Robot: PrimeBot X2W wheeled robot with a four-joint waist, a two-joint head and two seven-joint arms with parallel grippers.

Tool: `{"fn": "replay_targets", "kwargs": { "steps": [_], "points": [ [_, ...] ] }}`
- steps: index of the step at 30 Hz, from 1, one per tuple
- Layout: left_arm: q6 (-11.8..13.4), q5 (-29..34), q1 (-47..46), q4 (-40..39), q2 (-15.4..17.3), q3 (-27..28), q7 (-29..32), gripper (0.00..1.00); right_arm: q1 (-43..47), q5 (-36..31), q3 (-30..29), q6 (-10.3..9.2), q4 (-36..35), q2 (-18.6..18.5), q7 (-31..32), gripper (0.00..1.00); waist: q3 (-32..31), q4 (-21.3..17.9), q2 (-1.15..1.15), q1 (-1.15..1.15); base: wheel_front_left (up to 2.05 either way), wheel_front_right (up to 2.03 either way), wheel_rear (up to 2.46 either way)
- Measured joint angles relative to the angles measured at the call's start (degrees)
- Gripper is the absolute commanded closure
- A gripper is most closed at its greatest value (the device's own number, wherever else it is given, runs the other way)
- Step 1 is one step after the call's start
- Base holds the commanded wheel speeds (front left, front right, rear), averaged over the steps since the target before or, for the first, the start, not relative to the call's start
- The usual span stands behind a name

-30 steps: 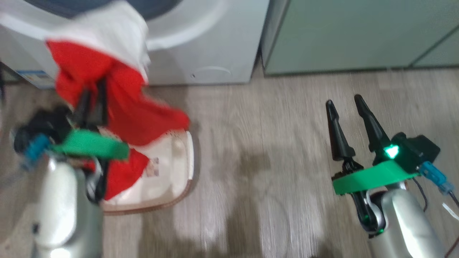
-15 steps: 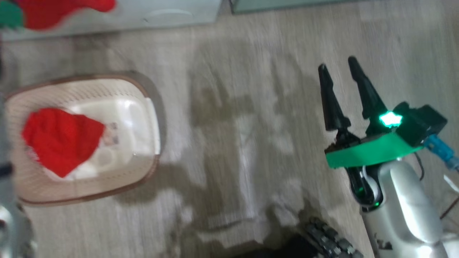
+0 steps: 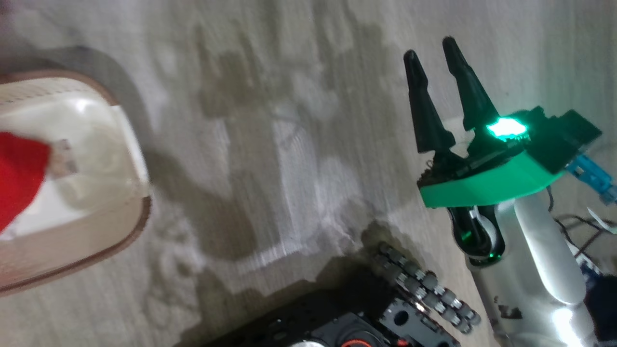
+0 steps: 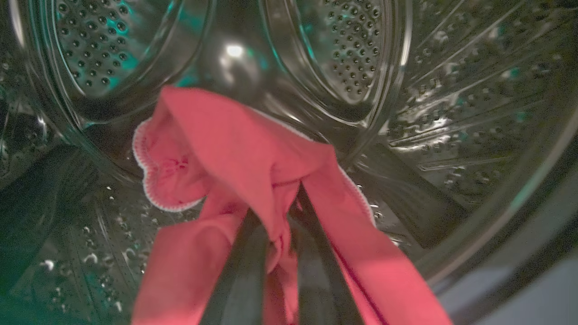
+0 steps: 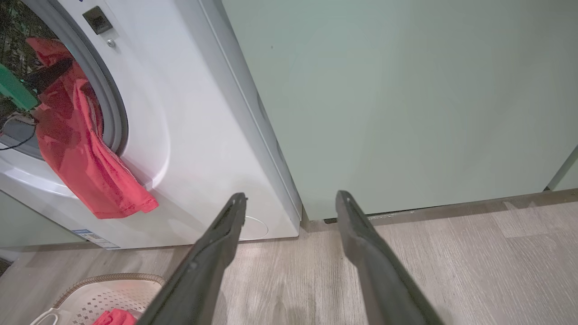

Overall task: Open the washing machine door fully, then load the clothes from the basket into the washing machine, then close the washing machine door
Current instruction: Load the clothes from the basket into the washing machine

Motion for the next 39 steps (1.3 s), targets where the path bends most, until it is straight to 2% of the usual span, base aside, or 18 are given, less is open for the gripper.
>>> {"fn": "replay_targets", "kwargs": {
  "steps": [3,7,16,24,25,26,27,39],
  "points": [
    [0.0,0.3,-5.8,1.8,2.2,-2.5,0.4,1.00,-1.2,1.4,1.4,0.00,-0.3,0.0,0.0,0.00,2.1,-1.9,0.00,0.00,0.00,0.00,0.00],
    [0.0,1.1,-12.7,4.4,3.6,-4.6,-0.1,1.00,-1.4,2.5,2.2,0.00,-0.4,0.0,0.0,0.00,4.1,-4.3,0.00,0.00,0.00,0.00,0.00],
    [0.0,1.4,-18.2,11.8,3.7,-10.9,-0.5,1.00,-1.5,2.8,3.1,0.00,-0.4,0.0,0.0,0.00,5.8,-5.7,0.00,-0.01,0.00,0.00,0.00],
    [0.0,1.1,-21.8,19.2,3.6,-11.7,-1.0,1.00,-1.6,3.3,4.3,0.00,-0.3,0.0,0.0,0.00,6.2,-6.6,0.00,-0.01,0.00,0.00,0.00],
    [0.0,1.1,-22.0,19.9,3.5,-11.8,-1.0,0.84,-1.6,3.3,4.3,0.00,-0.3,0.0,0.0,0.00,6.2,-6.7,0.00,-0.01,0.00,0.00,0.00],
    [0.0,1.1,-22.1,20.5,3.4,-12.0,-1.2,0.17,-1.6,3.3,4.2,0.00,-0.3,0.0,0.0,0.00,6.2,-6.7,0.00,-0.01,0.00,0.00,0.00],
    [0.0,1.1,-22.2,21.2,3.2,-12.2,-1.5,0.00,-1.6,3.3,4.2,0.00,-0.3,0.0,0.0,0.00,6.2,-6.7,0.00,-0.01,0.00,0.00,0.00],
    [0.0,-0.4,-22.4,25.0,1.0,-14.0,-3.6,0.00,-1.7,2.8,3.4,0.00,0.1,0.1,0.0,0.00,4.5,-6.1,0.01,-0.01,0.00,0.00,0.00]
  ]
}}
